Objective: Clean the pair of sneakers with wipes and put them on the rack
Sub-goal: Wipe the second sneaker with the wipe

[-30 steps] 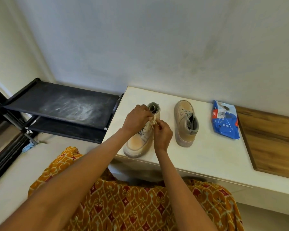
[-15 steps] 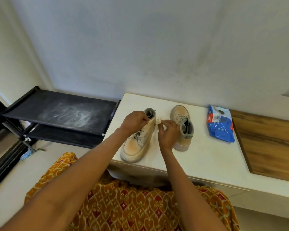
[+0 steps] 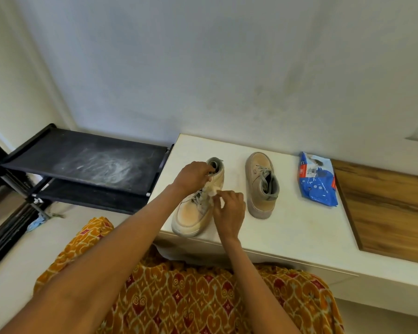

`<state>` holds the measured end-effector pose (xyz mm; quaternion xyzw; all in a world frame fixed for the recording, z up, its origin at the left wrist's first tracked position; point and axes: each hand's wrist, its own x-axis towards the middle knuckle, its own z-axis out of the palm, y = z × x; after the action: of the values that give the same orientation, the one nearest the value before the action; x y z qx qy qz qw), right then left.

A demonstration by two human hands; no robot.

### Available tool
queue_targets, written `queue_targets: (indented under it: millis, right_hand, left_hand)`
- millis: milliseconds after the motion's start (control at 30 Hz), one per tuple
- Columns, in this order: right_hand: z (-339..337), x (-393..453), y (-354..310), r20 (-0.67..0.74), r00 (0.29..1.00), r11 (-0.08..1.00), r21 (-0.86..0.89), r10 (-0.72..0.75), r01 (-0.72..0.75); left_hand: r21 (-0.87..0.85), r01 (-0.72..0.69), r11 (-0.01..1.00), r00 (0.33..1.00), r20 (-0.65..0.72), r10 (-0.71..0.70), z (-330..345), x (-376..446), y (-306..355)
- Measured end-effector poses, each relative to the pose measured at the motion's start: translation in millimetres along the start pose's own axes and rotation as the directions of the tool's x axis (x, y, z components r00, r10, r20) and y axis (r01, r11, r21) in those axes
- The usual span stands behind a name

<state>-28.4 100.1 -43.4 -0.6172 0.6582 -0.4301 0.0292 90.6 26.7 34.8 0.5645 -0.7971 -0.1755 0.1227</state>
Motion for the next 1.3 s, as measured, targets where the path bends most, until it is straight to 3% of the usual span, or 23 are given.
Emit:
queue_targets:
  millis: [100, 300, 367, 433, 567, 667, 733, 800, 900, 1000, 1200, 1300]
  right_hand:
    - [-1, 28, 6, -0.033, 0.946, 0.927, 0.215, 0.322, -0.308]
    - [12, 48, 0, 0.043, 0.904, 0.884, 0.196, 0.425, -0.425]
    - [11, 25, -8, 0.012, 0.917, 0.906, 0.152, 0.399, -0.396]
    - [8, -5, -9, -0.028, 0.969, 0.967, 0.07, 0.246, -0.244]
    - [6, -36, -6, 0.041, 0.998, 0.999, -0.023, 0.049, -0.048]
    - [-3, -28, -7, 0.006, 0.98, 0.971, 0.133, 0.198, -0.197]
    - [-6, -7, -2, -0.029, 0.915, 0.886, 0.265, 0.402, -0.381]
    - [-6, 17, 1, -0.017, 0.872, 0.836, 0.294, 0.489, -0.463]
    - [-2, 27, -8, 0.026, 0.899, 0.863, 0.271, 0.437, -0.427]
    - [2, -2, -20, 0.014, 0.926, 0.894, 0.254, 0.378, -0.369]
    - [1, -40, -5, 0.036, 0.997, 0.998, 0.006, 0.061, -0.062]
    - [-13, -14, -2, -0.04, 0.974, 0.968, 0.13, 0.222, -0.216]
  left_hand:
    - [0.001, -0.034, 0.999, 0.999, 0.007, 0.034, 0, -4, 1]
    - [-0.062, -0.071, 0.996, 0.997, 0.0, 0.072, 1, -14, -6]
    - [-0.054, -0.075, 0.996, 0.997, 0.013, 0.076, 0, -12, -8]
    - [-0.044, -0.079, 0.996, 0.996, 0.029, 0.08, -1, -12, -8]
    - [-0.037, -0.04, 0.999, 0.999, 0.009, 0.041, 3, -16, -6]
    - [-0.016, -0.041, 0.999, 0.999, -0.021, 0.041, 8, -25, -6]
    - [0.033, -0.137, 0.99, 0.983, -0.118, 0.14, 13, -33, -10]
    - [0.128, -0.213, 0.969, 0.954, -0.186, 0.234, 18, -41, -17]
    - [0.278, -0.225, 0.934, 0.94, -0.191, 0.283, 26, -47, -24]
    - [0.321, -0.212, 0.923, 0.926, -0.235, 0.295, 29, -48, -26]
    - [0.391, -0.19, 0.901, 0.915, -0.262, 0.307, 25, -48, -14]
    - [0.432, -0.168, 0.886, 0.904, -0.29, 0.313, 28, -50, -10]
